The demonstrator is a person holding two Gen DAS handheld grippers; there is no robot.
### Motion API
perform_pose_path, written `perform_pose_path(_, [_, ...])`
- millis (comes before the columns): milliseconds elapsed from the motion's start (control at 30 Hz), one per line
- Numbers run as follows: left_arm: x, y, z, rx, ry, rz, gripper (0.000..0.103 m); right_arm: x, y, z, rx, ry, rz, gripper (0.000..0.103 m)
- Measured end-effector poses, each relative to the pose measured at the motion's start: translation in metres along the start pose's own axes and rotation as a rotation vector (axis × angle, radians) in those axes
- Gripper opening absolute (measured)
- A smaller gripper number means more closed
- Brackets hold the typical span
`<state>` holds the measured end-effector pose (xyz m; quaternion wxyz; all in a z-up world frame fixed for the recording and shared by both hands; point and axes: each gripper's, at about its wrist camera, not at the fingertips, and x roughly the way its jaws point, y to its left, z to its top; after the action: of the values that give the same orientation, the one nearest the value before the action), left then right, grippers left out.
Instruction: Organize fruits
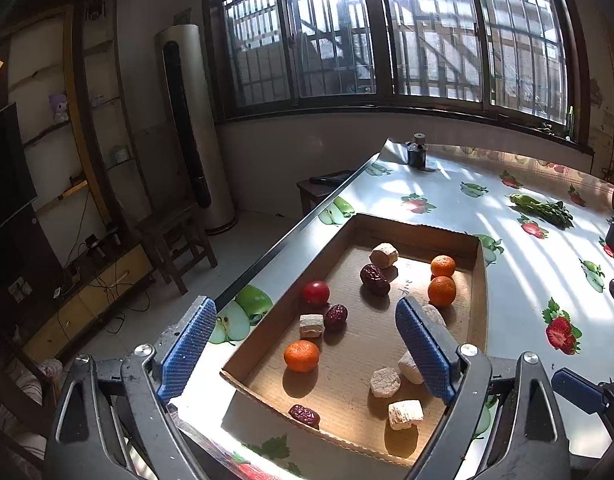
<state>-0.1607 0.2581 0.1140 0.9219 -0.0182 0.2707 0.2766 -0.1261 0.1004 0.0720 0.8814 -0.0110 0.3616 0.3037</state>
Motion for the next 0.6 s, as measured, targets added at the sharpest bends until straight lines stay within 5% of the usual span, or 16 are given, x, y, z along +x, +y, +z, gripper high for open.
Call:
perform_pose_path(167, [-0.017,0.004,0.004,-0.053,-0.061,0.021,0.099,-0.009,0.0,-0.001,-0.014,-0.028,-0.013,0.063])
perform_pose_path(333, [-0.019,0.007,0.002,-0.087,-0.043,-0.037,0.1,-0.015,0.001,-0.003,-0.035,-0.053,-0.021,0.066])
perform_pose_path(600, [-0.017,0.0,-0.005,-0.081,-0.028,-0.026,0.1,-0.016,-0.001,-0.004,-0.035,-0.059,-0.022,0.067])
